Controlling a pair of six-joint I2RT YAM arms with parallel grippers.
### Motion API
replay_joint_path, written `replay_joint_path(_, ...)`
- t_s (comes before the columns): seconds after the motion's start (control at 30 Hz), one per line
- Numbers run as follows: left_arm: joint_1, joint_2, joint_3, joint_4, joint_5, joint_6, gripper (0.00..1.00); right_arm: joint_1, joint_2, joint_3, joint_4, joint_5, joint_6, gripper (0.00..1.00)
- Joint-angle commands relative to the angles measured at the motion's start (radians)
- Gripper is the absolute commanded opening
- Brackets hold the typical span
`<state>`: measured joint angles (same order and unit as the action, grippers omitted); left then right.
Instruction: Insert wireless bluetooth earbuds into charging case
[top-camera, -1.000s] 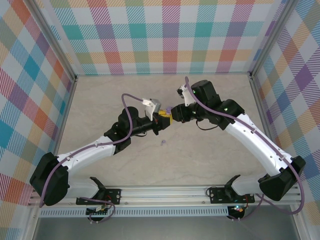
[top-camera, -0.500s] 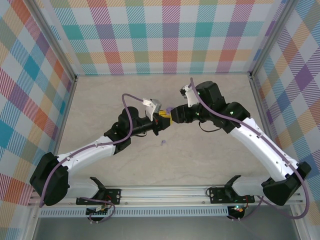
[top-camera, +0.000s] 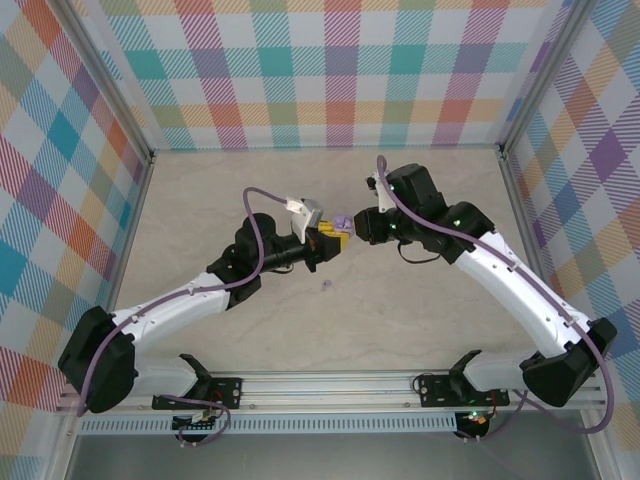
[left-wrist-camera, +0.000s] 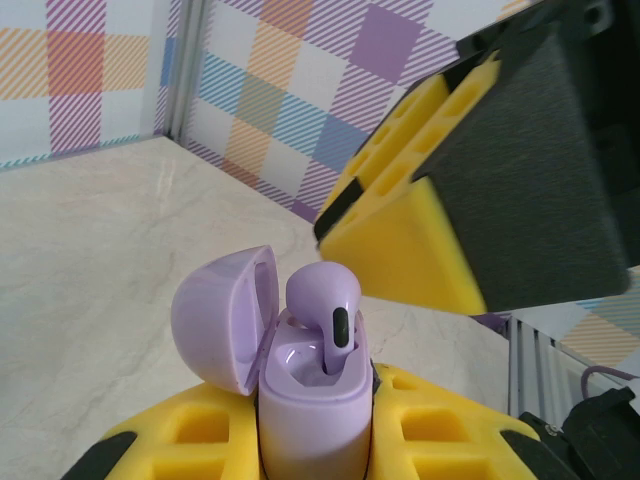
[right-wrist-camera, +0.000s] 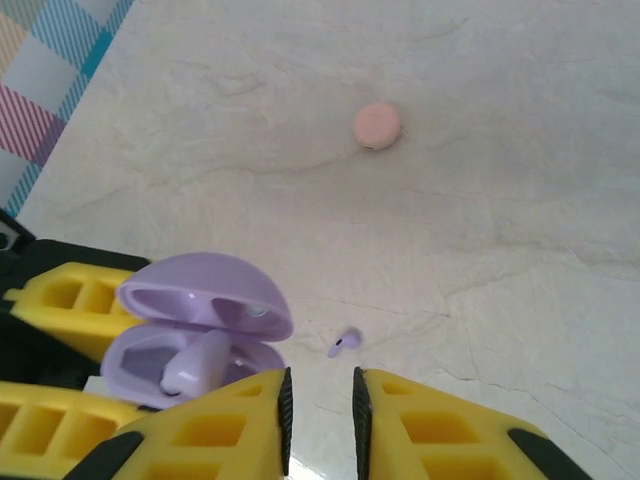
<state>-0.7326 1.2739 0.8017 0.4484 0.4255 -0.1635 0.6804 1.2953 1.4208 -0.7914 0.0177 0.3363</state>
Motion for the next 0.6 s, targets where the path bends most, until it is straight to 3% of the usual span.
replay_joint_path(0.0, -0.013, -0.024, 0.005, 0.06, 0.052, 0.011, 0.02, -0.004, 0.007, 0.018, -0.004, -0.045, -0.004, 0.24)
replay_joint_path(0.23, -0.012, -0.013, 0.018, 0.058, 0.1, 0.01, 0.03, -0.004, 0.004, 0.017, 0.013, -0.124, -0.031, 0.26)
replay_joint_path(0.47, -0.013, -0.019, 0.018, 0.033, 0.049, 0.014, 0.02, -0.004, 0.002, 0.03, -0.059, 0.075, 0.002, 0.29)
replay_joint_path(0.57, -0.012, -0.023, 0.014, 0.017, 0.013, 0.016, 0.02, -0.004, -0.018, 0.03, -0.062, 0.087, 0.003, 0.27)
